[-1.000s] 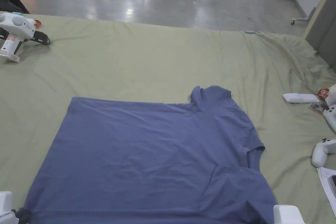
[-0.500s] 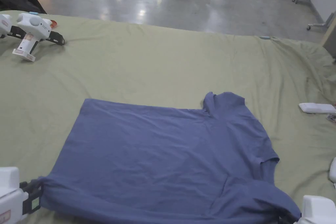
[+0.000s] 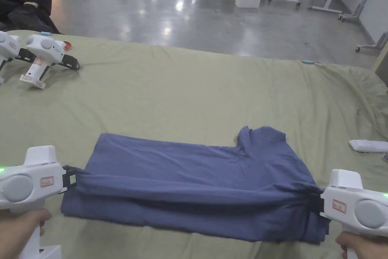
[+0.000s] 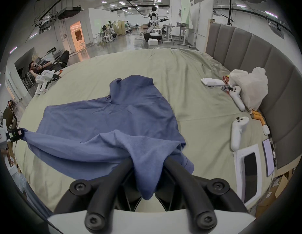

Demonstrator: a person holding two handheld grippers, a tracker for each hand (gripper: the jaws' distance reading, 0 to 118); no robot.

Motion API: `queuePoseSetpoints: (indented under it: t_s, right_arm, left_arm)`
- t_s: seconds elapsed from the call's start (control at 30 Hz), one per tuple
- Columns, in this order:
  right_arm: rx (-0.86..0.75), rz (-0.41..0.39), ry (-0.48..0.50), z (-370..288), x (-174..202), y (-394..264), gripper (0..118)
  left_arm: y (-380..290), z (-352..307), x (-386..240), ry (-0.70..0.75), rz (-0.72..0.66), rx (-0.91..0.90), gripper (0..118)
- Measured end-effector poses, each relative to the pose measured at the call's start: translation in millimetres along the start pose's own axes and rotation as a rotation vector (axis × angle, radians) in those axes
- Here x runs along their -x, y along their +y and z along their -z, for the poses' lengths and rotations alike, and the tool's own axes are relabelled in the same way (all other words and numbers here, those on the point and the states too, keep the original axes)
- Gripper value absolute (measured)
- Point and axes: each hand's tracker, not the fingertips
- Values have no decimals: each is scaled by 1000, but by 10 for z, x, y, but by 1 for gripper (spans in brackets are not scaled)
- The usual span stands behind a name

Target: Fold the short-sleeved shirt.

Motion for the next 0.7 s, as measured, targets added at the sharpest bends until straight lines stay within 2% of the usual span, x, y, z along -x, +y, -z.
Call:
queuePoseSetpoints:
  t_s: [0.3, 0.37, 0.4, 0.43, 0.47, 0.5, 0.53, 0.57, 0.7]
  right_arm:
    - [74, -25, -19, 694, -32, 30, 7]
    - [78, -32, -31, 723, -14, -4, 11]
    - [71, -31, -41, 708, -15, -29, 15]
    - [65, -29, -54, 677, -17, -46, 26]
    - [57, -24, -70, 631, -18, -62, 40]
    - [31, -31, -109, 548, 27, -77, 60]
    - [2, -34, -107, 487, 41, -96, 79]
    - [-45, -35, -104, 408, 48, -119, 84]
    - [-188, -22, -90, 107, 195, -152, 84]
  left_arm:
    - [76, 577, -90, 46, 24, 101, 3]
    - [70, 605, -107, 47, 34, 108, 4]
    - [63, 579, -136, 58, 45, 100, 9]
    - [59, 545, -148, 64, 53, 82, 22]
    - [53, 502, -156, 80, 58, 54, 36]
    - [43, 439, -164, 71, 59, 25, 49]
    - [50, 362, -187, 57, 68, 1, 62]
    - [37, 287, -221, 52, 88, -37, 66]
    - [0, 7, -424, 51, 214, -145, 66]
